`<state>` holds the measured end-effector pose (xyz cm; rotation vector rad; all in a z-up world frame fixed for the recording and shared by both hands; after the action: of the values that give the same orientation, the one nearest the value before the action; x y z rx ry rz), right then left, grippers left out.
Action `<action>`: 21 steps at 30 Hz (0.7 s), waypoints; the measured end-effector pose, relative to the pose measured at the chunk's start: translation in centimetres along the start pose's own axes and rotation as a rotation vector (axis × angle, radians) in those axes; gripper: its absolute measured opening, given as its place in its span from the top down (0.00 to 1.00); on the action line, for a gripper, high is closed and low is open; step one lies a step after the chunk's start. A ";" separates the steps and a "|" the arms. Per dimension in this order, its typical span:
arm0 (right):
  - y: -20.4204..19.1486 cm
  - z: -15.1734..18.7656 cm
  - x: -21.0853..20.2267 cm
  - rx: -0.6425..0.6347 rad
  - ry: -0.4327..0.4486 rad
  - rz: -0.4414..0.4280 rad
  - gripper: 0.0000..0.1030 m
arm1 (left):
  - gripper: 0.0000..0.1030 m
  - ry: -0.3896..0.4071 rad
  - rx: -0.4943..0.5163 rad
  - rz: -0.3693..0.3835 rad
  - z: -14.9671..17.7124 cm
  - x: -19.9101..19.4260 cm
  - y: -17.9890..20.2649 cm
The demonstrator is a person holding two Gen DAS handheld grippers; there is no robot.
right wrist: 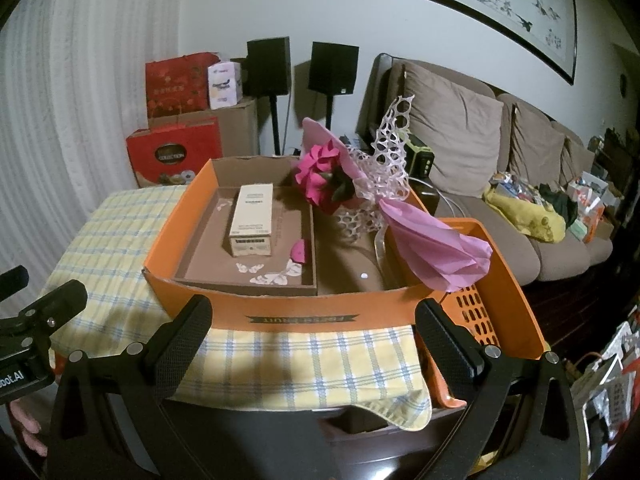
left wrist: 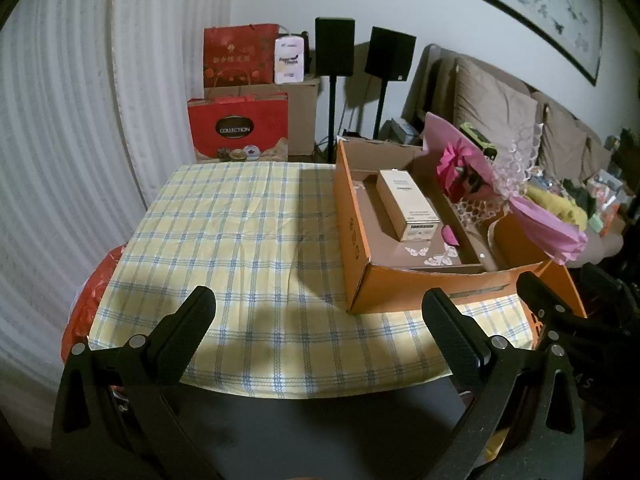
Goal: Organize objects
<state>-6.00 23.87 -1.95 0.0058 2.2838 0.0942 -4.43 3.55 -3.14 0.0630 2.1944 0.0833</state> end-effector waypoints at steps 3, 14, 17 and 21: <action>-0.1 0.0 0.1 -0.002 -0.001 -0.003 0.01 | 0.00 -0.005 -0.003 0.004 0.0 0.0 0.0; -0.6 0.2 0.2 -0.001 -0.003 -0.020 0.01 | 0.00 -0.012 0.002 -0.016 0.2 0.3 -0.2; -0.8 0.2 0.2 -0.004 -0.003 -0.021 0.01 | 0.00 -0.016 0.000 -0.017 0.2 0.4 -0.4; -0.9 0.1 0.1 -0.005 -0.004 -0.025 0.01 | 0.00 -0.013 0.002 -0.028 0.2 0.3 -0.5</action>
<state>-5.97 23.02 -2.18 -0.0249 2.2789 0.0876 -4.49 3.09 -3.53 0.0338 2.1814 0.0651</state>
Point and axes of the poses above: each gripper's, at about its wrist camera, not at the fingertips, and x roughly the way its jaws point, y to its right, z to its underside, the point moved 8 cm from there along x, roughly the way its jaws point, and after that the axes turned 11 degrees about -y, right-handed, at the moved point
